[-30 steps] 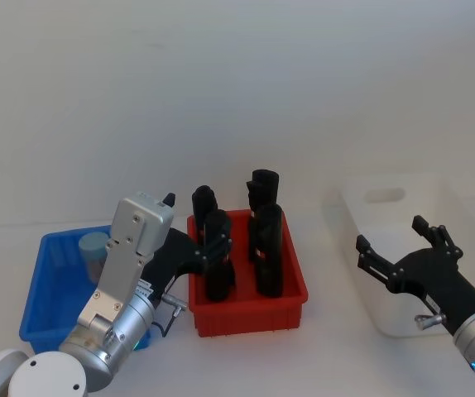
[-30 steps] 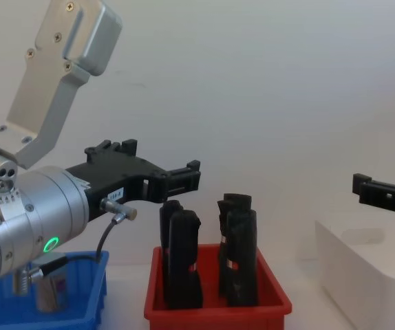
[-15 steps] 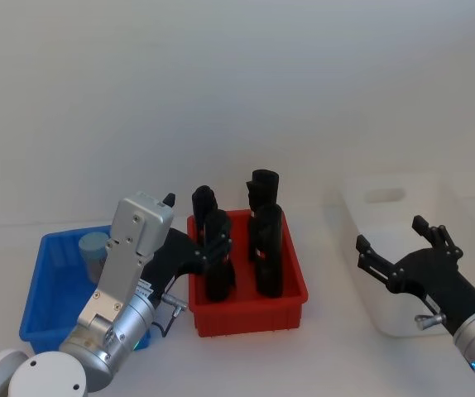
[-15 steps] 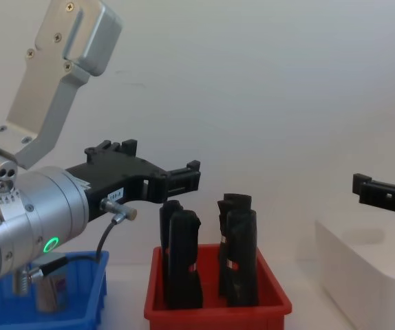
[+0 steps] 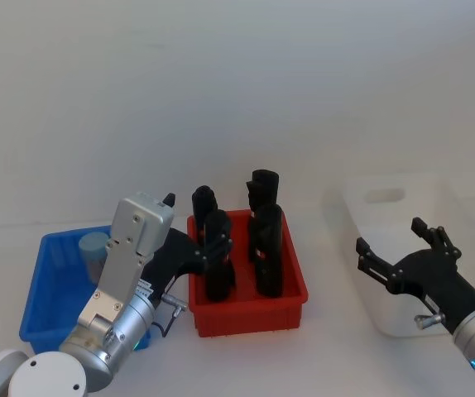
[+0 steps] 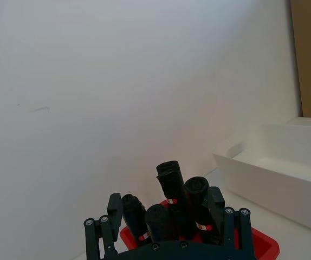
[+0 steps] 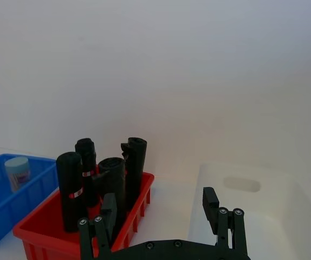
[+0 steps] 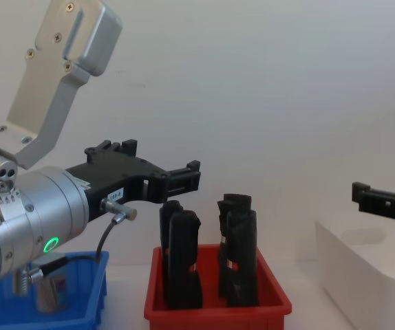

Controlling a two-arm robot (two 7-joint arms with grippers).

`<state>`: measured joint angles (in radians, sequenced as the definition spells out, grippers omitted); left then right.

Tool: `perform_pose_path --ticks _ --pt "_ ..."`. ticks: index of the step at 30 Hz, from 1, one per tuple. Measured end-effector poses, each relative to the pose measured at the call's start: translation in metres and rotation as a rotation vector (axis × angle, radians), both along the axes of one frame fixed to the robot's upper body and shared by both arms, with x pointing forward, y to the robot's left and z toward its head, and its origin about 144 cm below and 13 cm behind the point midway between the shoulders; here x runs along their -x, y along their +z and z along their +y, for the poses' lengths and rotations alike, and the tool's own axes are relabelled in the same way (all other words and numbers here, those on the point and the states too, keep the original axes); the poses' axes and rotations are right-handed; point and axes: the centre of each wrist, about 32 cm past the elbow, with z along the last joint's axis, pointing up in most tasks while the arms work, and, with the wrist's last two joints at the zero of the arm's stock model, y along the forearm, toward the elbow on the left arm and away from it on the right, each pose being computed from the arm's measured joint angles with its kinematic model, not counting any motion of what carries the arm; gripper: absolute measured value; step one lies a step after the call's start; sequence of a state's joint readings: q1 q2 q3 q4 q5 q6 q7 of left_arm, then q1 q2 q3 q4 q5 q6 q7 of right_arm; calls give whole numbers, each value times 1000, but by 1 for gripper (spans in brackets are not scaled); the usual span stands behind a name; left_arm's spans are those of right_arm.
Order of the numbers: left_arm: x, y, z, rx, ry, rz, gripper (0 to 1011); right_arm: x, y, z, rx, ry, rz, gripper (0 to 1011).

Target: Pick the cotton swabs from the blue box and place them into the white box.

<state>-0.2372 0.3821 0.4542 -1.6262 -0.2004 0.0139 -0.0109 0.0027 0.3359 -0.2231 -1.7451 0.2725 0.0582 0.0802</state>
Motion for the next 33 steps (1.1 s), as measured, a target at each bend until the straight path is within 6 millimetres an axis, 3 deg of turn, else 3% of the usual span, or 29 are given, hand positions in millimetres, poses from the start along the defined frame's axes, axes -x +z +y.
perform_pose_path --ticks 20,33 --pt "0 0 0 0 0 0 1004 -53 -13 -9 68 70 64 1002" --pt "0 0 0 0 0 0 1004 -103 -20 -1 100 180 66 1002"
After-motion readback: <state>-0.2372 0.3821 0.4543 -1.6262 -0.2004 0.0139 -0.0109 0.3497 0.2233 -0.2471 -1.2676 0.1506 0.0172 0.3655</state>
